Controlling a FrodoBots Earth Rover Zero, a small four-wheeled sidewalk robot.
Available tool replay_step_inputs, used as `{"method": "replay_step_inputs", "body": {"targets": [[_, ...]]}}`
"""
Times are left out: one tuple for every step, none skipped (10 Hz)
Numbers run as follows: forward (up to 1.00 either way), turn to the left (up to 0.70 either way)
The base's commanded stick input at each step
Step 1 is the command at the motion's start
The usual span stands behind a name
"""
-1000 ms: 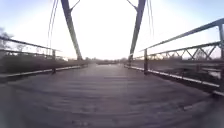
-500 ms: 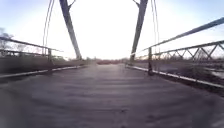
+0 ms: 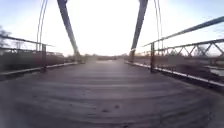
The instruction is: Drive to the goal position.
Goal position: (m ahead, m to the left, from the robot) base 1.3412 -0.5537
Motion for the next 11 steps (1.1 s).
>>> {"method": "replay_step_inputs", "body": {"targets": [[1.0,0.01],[1.0,0.01],[1.0,0.01],[1.0,0.01],[1.0,0.01],[1.0,0.01],[1.0,0.01],[1.0,0.01],[1.0,0.01],[1.0,0.01],[1.0,0.01]]}}
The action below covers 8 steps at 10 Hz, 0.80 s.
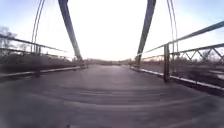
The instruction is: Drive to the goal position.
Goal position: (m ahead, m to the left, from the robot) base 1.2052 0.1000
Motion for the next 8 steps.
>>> {"method": "replay_step_inputs", "body": {"targets": [[1.0,0.01],[1.0,0.01],[0.99,0.01],[0.4,0.0],[0.02,0.0],[0.05,0.01],[0.05,0.01],[0.05,0.01]]}}
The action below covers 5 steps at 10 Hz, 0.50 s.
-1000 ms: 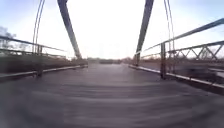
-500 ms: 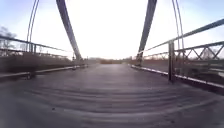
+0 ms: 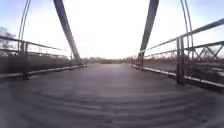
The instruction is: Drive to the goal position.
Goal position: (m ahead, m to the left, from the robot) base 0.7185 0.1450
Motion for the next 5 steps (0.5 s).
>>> {"method": "replay_step_inputs", "body": {"targets": [[0.05,0.01],[0.04,0.01],[0.0,0.0],[0.0,0.0],[0.0,0.0]]}}
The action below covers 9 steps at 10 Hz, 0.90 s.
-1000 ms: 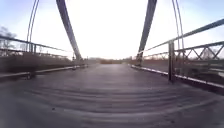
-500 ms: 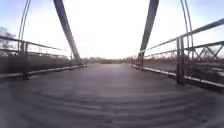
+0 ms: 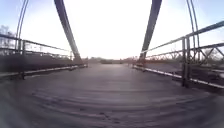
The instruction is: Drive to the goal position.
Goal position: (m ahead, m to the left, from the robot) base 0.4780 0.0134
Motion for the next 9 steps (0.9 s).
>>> {"method": "replay_step_inputs", "body": {"targets": [[0.0,0.0],[0.05,0.01],[0.04,0.01],[0.02,0.0],[0.01,0.0],[0.0,0.0],[0.0,0.0],[0.05,0.01],[0.03,0.01]]}}
